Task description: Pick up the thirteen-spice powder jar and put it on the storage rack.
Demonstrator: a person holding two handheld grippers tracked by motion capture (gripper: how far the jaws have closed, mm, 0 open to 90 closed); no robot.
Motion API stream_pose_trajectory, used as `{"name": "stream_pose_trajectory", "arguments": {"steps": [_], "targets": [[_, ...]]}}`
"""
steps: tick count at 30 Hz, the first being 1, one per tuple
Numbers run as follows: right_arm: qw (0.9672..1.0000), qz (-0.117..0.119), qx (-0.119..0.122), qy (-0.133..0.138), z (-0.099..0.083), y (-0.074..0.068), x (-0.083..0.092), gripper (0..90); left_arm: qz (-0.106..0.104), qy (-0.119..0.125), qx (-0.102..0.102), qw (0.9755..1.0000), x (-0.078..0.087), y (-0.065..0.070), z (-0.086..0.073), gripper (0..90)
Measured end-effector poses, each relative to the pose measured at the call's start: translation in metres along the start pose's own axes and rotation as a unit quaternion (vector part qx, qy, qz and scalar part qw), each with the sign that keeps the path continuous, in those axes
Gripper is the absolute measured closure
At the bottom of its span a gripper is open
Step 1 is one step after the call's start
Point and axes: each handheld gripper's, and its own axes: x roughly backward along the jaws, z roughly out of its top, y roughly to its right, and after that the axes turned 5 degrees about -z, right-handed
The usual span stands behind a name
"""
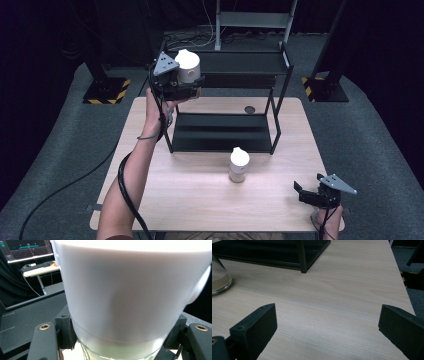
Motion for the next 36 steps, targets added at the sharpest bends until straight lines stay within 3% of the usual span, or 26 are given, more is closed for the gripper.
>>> {"name": "stream_pose_trajectory", "arguments": {"steps": [13, 36], "targets": [[1.0000, 0.002, -0.004, 0.000, 0.000, 0.001, 0.000, 1.3, 0.001, 0.008, 0.006, 0.9999, 0.002, -0.004, 0.013, 30.5], [1.0000, 0.005, -0.004, 0.002, -0.001, 0.002, 0.000, 1.3, 0.014, 0.018, -0.002, 0.9997, -0.005, -0.004, 0.034, 30.5]]}}
